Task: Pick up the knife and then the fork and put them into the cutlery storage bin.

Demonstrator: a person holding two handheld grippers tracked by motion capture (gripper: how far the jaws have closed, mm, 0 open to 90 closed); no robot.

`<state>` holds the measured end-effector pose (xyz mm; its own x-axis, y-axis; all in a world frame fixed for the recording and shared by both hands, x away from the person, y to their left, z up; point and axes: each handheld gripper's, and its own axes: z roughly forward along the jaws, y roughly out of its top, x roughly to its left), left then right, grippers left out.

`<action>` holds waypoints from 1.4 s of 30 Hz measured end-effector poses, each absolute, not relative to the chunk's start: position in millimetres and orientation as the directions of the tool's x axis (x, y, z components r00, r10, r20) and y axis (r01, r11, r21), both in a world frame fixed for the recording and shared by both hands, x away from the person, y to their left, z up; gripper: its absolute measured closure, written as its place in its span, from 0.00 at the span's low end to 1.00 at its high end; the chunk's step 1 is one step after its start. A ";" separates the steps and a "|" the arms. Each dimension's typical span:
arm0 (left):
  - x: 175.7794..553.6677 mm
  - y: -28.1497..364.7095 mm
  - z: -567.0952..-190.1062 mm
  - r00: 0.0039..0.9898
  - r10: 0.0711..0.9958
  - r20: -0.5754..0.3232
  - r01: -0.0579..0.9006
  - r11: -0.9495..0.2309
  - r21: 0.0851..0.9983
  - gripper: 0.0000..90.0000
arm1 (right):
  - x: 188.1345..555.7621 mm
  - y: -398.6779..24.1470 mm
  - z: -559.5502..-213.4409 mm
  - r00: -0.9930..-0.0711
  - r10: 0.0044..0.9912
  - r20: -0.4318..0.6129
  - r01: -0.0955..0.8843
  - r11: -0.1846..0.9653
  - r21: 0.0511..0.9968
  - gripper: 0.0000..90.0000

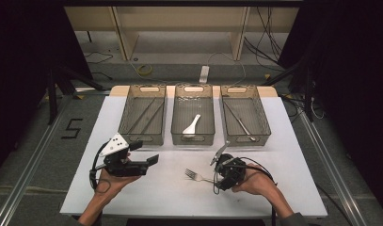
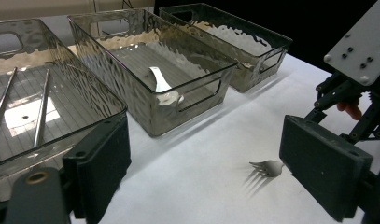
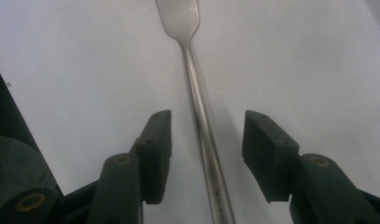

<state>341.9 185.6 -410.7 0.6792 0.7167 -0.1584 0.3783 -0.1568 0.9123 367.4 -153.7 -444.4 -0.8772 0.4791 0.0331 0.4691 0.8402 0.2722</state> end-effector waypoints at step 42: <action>342.0 185.7 -410.6 0.676 0.721 -0.154 0.376 -0.158 0.913 0.18 | 374.1 -126.8 -456.3 -0.921 0.389 -0.010 0.382 0.909 0.166 0.93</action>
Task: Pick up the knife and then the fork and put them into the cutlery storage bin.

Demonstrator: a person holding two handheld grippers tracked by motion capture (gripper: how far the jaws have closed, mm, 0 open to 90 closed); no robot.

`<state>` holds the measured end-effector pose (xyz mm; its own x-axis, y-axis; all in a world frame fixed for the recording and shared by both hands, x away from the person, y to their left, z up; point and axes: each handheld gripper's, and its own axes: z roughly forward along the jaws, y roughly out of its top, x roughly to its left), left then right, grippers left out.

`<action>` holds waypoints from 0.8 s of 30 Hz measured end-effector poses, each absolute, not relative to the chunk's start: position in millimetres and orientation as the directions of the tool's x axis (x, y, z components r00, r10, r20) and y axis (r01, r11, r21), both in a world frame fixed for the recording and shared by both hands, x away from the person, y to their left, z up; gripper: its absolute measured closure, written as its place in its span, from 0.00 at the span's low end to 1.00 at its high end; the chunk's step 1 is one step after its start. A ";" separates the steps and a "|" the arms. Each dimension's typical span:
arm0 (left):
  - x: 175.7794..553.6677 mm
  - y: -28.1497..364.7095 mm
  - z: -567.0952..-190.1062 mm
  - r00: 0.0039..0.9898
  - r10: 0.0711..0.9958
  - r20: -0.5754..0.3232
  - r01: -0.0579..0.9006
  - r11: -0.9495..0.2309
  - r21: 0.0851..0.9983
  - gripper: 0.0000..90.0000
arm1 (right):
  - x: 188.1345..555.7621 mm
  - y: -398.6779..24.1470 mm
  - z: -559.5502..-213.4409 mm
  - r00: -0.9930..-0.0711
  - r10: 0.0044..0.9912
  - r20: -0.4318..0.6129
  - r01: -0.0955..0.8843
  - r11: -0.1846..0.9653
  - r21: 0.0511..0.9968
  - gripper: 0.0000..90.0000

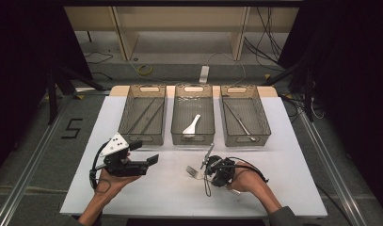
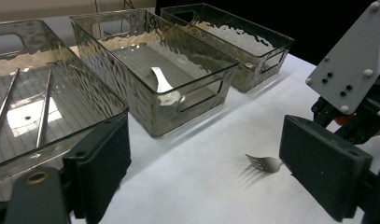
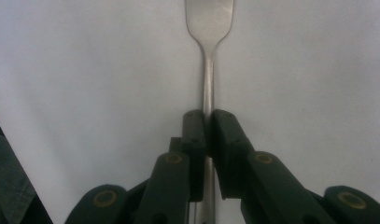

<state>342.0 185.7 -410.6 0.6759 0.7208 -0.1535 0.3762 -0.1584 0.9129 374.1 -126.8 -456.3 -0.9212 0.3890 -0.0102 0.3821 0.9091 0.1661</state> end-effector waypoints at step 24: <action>341.8 187.7 -410.3 0.674 0.720 -0.167 0.380 -0.143 0.914 0.18 | 380.0 -154.0 -427.9 -0.904 0.426 -0.015 0.402 0.864 0.304 0.94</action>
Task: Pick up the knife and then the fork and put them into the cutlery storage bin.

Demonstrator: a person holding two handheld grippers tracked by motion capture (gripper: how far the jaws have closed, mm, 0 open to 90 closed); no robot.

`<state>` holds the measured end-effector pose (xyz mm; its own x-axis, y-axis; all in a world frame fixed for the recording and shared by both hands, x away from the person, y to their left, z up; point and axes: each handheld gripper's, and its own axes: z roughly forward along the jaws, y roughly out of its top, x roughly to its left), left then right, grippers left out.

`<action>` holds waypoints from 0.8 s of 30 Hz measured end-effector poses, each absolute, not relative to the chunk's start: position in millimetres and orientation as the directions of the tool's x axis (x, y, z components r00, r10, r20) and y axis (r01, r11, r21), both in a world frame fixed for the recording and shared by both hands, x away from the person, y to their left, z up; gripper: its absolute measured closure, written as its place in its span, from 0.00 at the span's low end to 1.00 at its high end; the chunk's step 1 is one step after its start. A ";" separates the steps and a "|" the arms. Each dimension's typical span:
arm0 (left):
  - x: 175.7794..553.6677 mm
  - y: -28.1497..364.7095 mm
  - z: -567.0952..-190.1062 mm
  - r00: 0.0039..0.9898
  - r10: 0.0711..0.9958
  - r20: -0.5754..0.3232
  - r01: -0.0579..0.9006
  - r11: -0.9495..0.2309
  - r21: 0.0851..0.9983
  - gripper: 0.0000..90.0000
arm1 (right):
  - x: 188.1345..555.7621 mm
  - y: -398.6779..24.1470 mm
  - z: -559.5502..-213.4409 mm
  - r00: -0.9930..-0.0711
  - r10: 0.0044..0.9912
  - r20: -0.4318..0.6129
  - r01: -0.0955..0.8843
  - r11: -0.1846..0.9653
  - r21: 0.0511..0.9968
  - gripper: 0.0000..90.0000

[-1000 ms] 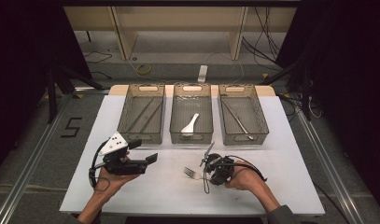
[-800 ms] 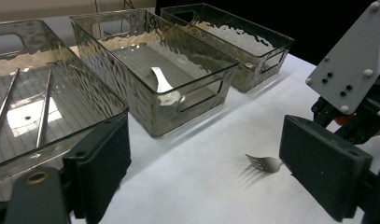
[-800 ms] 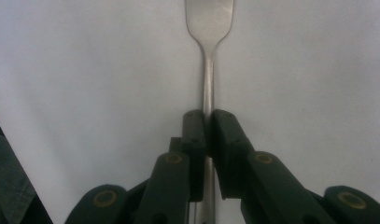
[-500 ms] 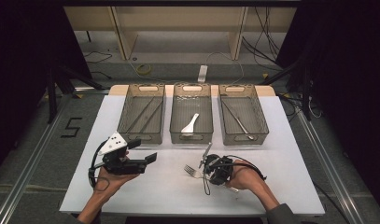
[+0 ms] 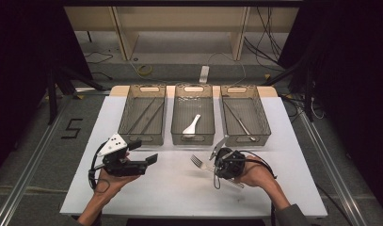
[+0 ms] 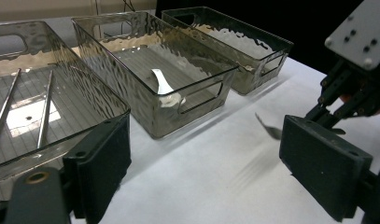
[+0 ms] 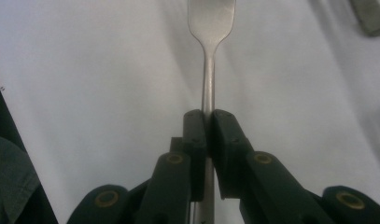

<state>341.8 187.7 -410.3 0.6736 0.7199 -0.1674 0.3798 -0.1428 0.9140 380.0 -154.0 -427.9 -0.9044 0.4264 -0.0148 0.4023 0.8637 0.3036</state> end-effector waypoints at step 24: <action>340.9 190.1 -409.0 0.676 0.716 -0.178 0.363 -0.113 0.925 0.17 | 407.4 -209.8 -383.9 -0.821 0.571 -0.012 0.497 0.725 0.477 0.94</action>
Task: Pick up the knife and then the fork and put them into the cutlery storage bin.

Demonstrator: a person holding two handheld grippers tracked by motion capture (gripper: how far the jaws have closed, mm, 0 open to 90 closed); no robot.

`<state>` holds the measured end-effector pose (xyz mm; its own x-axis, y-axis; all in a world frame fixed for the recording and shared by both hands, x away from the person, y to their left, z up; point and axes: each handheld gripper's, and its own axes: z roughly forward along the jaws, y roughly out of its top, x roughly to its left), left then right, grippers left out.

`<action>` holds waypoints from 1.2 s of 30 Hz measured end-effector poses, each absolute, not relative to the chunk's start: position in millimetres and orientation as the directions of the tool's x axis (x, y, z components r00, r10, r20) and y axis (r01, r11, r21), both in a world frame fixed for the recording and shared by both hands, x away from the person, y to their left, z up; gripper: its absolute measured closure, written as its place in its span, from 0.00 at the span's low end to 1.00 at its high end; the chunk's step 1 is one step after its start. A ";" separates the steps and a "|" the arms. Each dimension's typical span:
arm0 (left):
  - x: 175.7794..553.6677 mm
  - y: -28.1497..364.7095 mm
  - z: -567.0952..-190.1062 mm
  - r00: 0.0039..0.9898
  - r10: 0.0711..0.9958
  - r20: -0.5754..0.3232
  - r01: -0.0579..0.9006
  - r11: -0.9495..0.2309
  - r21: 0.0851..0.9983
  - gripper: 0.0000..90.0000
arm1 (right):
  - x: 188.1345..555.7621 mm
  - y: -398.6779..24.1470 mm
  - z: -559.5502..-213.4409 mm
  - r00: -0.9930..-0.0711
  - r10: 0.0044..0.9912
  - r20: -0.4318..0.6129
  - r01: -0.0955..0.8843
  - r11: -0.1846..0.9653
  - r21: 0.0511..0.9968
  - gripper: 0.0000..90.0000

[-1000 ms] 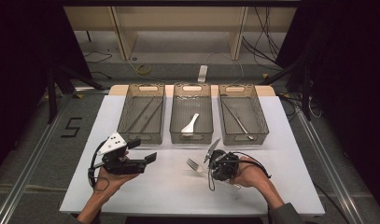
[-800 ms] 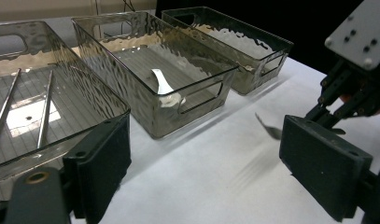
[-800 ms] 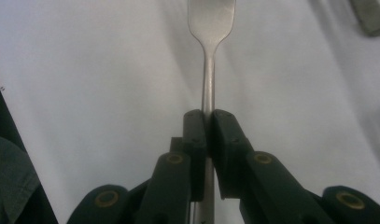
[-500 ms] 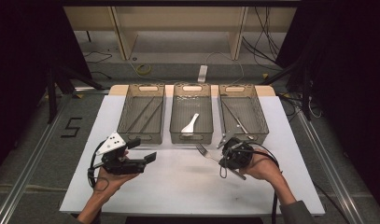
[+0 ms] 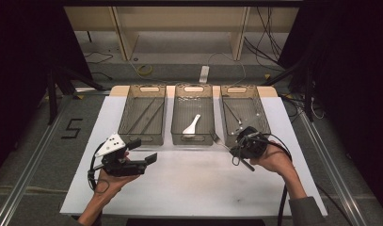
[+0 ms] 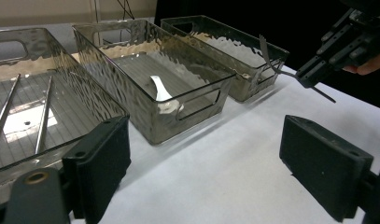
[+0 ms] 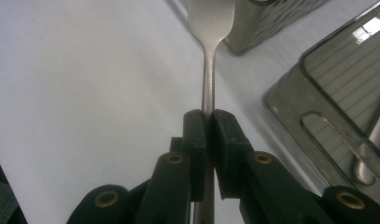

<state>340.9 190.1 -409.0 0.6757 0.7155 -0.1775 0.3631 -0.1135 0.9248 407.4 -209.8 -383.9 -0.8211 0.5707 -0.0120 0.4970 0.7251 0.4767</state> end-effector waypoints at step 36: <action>340.0 189.9 -408.3 0.674 0.718 -0.173 0.354 -0.109 0.929 0.17 | 482.8 -239.3 -340.7 -0.682 0.732 -0.005 0.593 0.557 0.581 0.94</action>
